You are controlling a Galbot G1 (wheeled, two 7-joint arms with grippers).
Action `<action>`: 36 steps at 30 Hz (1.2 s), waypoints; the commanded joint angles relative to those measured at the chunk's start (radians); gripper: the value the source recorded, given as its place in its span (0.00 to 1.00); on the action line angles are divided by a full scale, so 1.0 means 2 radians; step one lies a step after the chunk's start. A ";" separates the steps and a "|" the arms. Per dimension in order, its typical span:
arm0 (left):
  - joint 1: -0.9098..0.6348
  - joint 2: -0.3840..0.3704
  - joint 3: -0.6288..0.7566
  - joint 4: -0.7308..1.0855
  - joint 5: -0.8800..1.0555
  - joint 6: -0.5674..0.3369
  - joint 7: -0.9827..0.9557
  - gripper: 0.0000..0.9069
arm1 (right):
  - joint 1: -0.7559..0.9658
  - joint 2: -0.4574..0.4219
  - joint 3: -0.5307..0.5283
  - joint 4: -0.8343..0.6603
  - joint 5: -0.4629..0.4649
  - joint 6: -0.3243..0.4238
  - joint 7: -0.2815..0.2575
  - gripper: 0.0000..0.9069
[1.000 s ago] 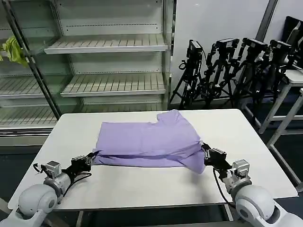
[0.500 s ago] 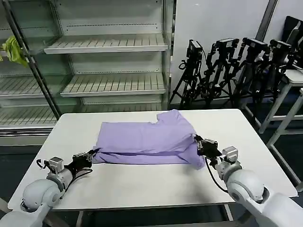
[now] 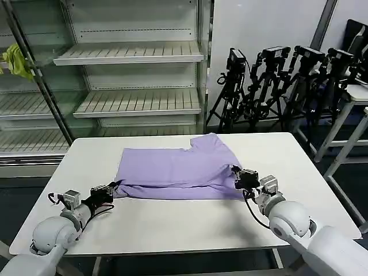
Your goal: Fold and organize the clothes.
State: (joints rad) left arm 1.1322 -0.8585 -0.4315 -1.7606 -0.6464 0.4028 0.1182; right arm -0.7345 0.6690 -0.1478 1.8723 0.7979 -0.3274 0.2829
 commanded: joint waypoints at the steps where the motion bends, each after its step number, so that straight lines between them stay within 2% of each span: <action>1: -0.002 0.001 -0.003 0.003 0.002 -0.001 -0.002 1.00 | 0.014 -0.001 -0.009 -0.010 -0.005 -0.005 0.000 1.00; 12: 0.008 0.019 -0.030 0.000 0.004 -0.006 -0.002 1.00 | -0.013 -0.016 0.070 -0.032 -0.005 0.004 -0.002 1.00; 22: 0.010 0.024 -0.053 0.005 0.000 -0.012 -0.008 1.00 | -0.084 -0.048 0.160 -0.002 -0.003 0.010 -0.011 1.00; 28: 0.049 0.024 -0.068 -0.035 -0.015 -0.003 -0.010 1.00 | -0.173 -0.060 0.223 0.060 0.015 0.006 -0.003 1.00; 32: 0.105 0.022 -0.082 -0.076 -0.029 0.012 -0.014 1.00 | -0.254 -0.064 0.261 0.105 0.007 0.005 0.002 1.00; 36: 0.127 0.019 -0.086 -0.101 -0.033 0.022 -0.018 1.00 | -0.314 -0.058 0.287 0.131 -0.006 0.006 0.004 1.00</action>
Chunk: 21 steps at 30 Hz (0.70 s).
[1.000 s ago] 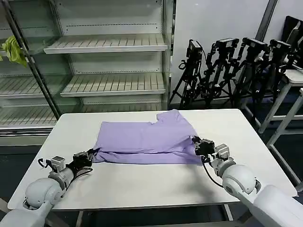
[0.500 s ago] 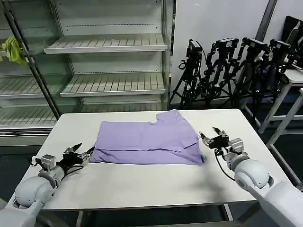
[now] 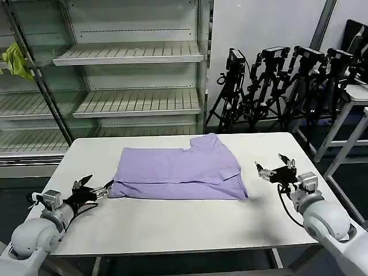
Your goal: Fold and organize the clothes.
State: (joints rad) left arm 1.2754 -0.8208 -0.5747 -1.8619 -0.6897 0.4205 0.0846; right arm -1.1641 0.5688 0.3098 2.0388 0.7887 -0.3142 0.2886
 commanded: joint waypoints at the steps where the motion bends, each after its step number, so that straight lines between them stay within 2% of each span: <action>1: 0.058 -0.001 -0.015 -0.055 -0.012 0.016 -0.003 1.00 | -0.107 -0.006 0.060 0.055 -0.004 -0.001 0.002 1.00; 7: 0.052 -0.013 -0.010 -0.061 -0.011 0.019 -0.003 1.00 | -0.128 0.043 0.051 0.060 -0.024 0.000 0.000 1.00; 13: 0.033 -0.028 -0.003 -0.042 -0.003 0.016 0.000 1.00 | -0.090 0.089 -0.005 0.035 -0.050 0.002 -0.001 1.00; 16: 0.033 -0.032 -0.003 -0.040 -0.003 0.016 0.003 1.00 | -0.075 0.102 -0.021 0.029 -0.054 0.002 -0.001 0.88; 21: 0.033 -0.035 -0.003 -0.034 0.000 0.015 0.007 1.00 | -0.059 0.119 -0.046 0.015 -0.067 0.004 -0.003 0.83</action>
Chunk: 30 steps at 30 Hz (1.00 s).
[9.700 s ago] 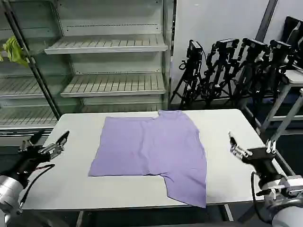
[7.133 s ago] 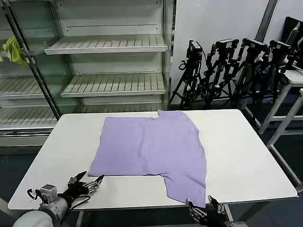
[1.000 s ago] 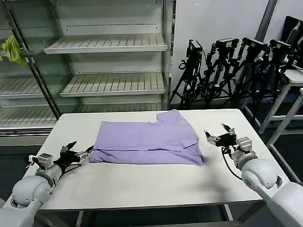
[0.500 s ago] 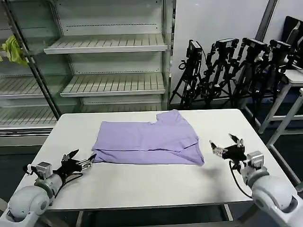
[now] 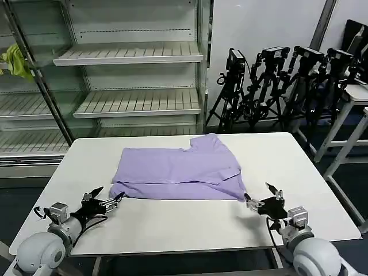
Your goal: Fold and organize the clothes.
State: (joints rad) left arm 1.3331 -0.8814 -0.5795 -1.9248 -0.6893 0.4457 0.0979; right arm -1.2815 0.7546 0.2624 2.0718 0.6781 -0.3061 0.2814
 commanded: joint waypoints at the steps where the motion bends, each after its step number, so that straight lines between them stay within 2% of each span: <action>1: 0.003 -0.005 0.000 -0.001 0.000 0.002 0.001 1.00 | 0.002 0.029 -0.026 -0.007 -0.015 0.001 0.000 0.82; 4: -0.002 -0.007 0.003 0.005 0.001 0.001 0.003 1.00 | 0.014 0.040 -0.036 -0.021 -0.019 0.002 -0.001 0.74; 14: -0.025 -0.012 0.017 0.026 0.007 -0.002 0.007 1.00 | 0.038 0.063 -0.050 -0.062 -0.027 0.007 -0.002 0.74; 15: -0.026 -0.013 0.018 0.027 0.008 -0.003 0.008 1.00 | 0.040 0.065 -0.051 -0.065 -0.027 0.007 -0.002 0.71; 16: -0.027 -0.013 0.019 0.029 0.009 -0.003 0.009 1.00 | 0.041 0.066 -0.052 -0.067 -0.027 0.007 -0.003 0.62; 17: -0.027 -0.014 0.020 0.030 0.011 -0.004 0.009 1.00 | 0.041 0.067 -0.052 -0.068 -0.028 0.007 -0.003 0.58; 18: -0.027 -0.015 0.021 0.031 0.011 -0.005 0.010 0.90 | 0.043 0.068 -0.054 -0.073 -0.030 0.008 -0.003 0.47; 19: -0.027 -0.015 0.021 0.032 0.012 -0.005 0.011 0.86 | 0.043 0.069 -0.055 -0.075 -0.030 0.009 -0.004 0.42; 20: -0.027 -0.015 0.022 0.033 0.012 -0.005 0.011 0.70 | 0.044 0.070 -0.055 -0.076 -0.030 0.009 -0.005 0.38; 24: -0.028 -0.015 0.023 0.036 0.014 -0.006 0.013 0.42 | 0.046 0.073 -0.057 -0.084 -0.032 0.011 -0.008 0.16; 27: -0.027 -0.015 0.022 0.037 0.014 -0.008 0.015 0.22 | 0.046 0.074 -0.058 -0.086 -0.033 0.012 -0.010 0.07; 28: -0.026 -0.015 0.022 0.037 0.015 -0.008 0.016 0.11 | 0.046 0.074 -0.059 -0.086 -0.033 0.012 -0.010 0.03; 30: -0.026 -0.014 0.021 0.037 0.015 -0.008 0.017 0.08 | 0.046 0.074 -0.058 -0.087 -0.033 0.012 -0.010 0.00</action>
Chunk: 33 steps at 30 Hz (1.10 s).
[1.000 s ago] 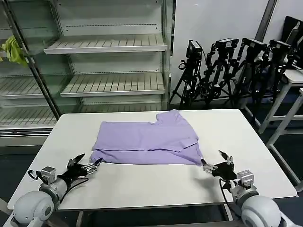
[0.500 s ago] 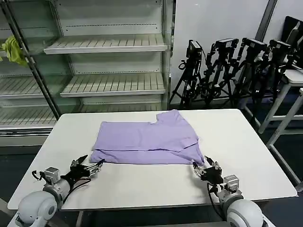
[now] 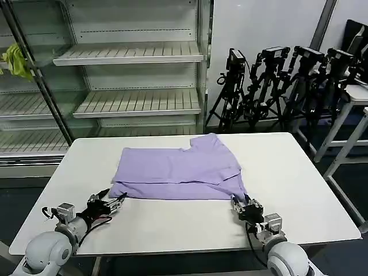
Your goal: Fold and organize the clothes.
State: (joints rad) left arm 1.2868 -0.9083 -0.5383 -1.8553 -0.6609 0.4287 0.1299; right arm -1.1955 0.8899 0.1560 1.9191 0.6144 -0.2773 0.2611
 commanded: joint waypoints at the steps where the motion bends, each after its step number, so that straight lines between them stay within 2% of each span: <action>1: -0.002 0.000 0.000 0.002 0.001 0.000 0.002 0.07 | 0.003 0.006 -0.005 -0.010 -0.001 -0.002 0.000 0.00; 15: 0.010 0.006 -0.005 -0.001 0.002 -0.002 0.009 0.06 | -0.001 -0.005 0.002 0.001 0.004 0.000 -0.002 0.00; 26: 0.040 0.015 -0.021 -0.022 0.000 -0.001 0.011 0.06 | -0.040 -0.045 0.034 0.047 0.020 -0.001 -0.006 0.00; 33: 0.101 0.026 -0.044 -0.067 -0.008 0.007 0.010 0.06 | -0.115 -0.086 0.074 0.094 0.029 -0.001 -0.007 0.00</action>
State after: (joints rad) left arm 1.4051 -0.8591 -0.6039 -1.9349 -0.6721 0.4402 0.1515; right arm -1.3509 0.7580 0.2697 2.0562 0.6727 -0.2792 0.2450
